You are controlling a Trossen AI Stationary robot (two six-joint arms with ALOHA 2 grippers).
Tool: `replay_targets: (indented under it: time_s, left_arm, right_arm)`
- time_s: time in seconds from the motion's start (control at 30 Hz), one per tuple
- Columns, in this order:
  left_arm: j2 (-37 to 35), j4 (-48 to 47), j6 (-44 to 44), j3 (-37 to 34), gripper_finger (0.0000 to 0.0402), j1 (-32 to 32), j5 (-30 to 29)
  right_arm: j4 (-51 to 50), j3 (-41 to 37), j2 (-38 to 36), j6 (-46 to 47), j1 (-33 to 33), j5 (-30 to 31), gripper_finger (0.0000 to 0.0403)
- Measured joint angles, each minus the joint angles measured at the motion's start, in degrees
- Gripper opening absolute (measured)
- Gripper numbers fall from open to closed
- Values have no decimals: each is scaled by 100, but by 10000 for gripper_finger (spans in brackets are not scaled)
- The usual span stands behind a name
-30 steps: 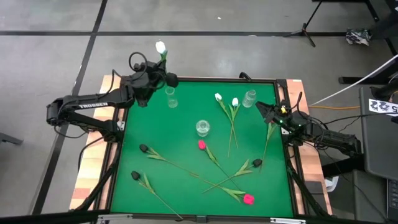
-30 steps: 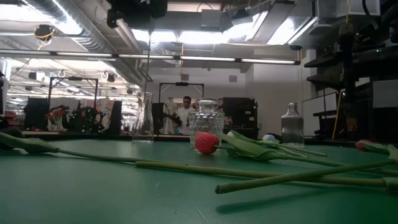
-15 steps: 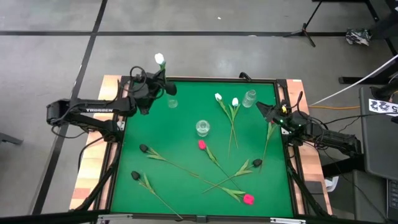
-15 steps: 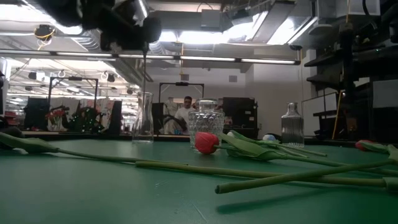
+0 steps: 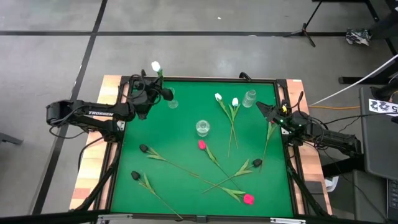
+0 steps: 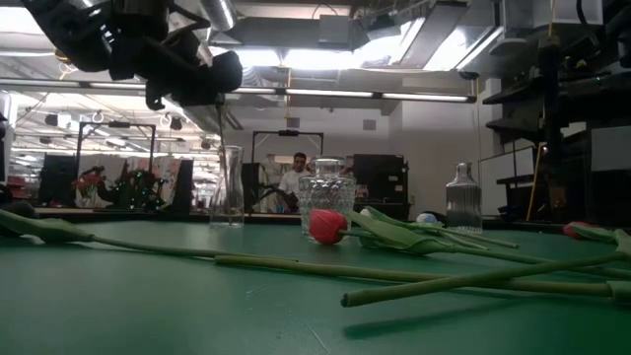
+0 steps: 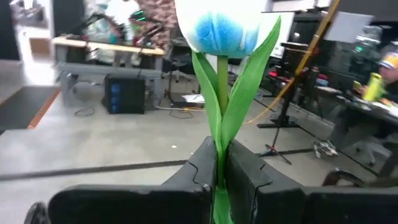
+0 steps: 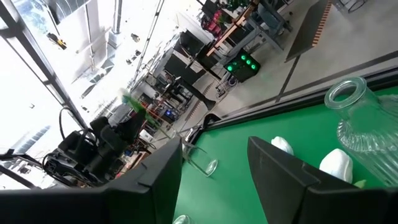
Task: Sort flowers into vase by color
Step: Put the left white tulip into the top left transparent vase
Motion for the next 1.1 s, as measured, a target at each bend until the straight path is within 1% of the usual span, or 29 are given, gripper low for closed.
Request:
replay_targets:
  time_s: [0.13,0.23,0.37,0.6,0.77,0.9,1.1]
  left_arm:
    - [2,-18,489,27,28,1,392]
    - [2,-44,1089,27,51,-56,429]
    - [-4,-85,1682,27,96,-92,450]
    - [-4,-107,1683,27,185,-90,449]
    - [-25,-100,2182,27,235,-90,447]
    - [-278,-86,2502,31,256,-90,360]
    - [-966,-92,2736,33,262,-116,153]
  right_arm:
    - [4,0,0,-108,2,-8,184]
    - [12,0,0,-208,0,-9,184]
    - [21,0,0,-302,2,-11,184]
    - [21,2,-1,-322,0,-77,184]
    - [21,4,-2,-324,1,-123,184]
    - [21,7,-1,-324,2,-124,184]
    - [21,9,0,-341,1,-125,184]
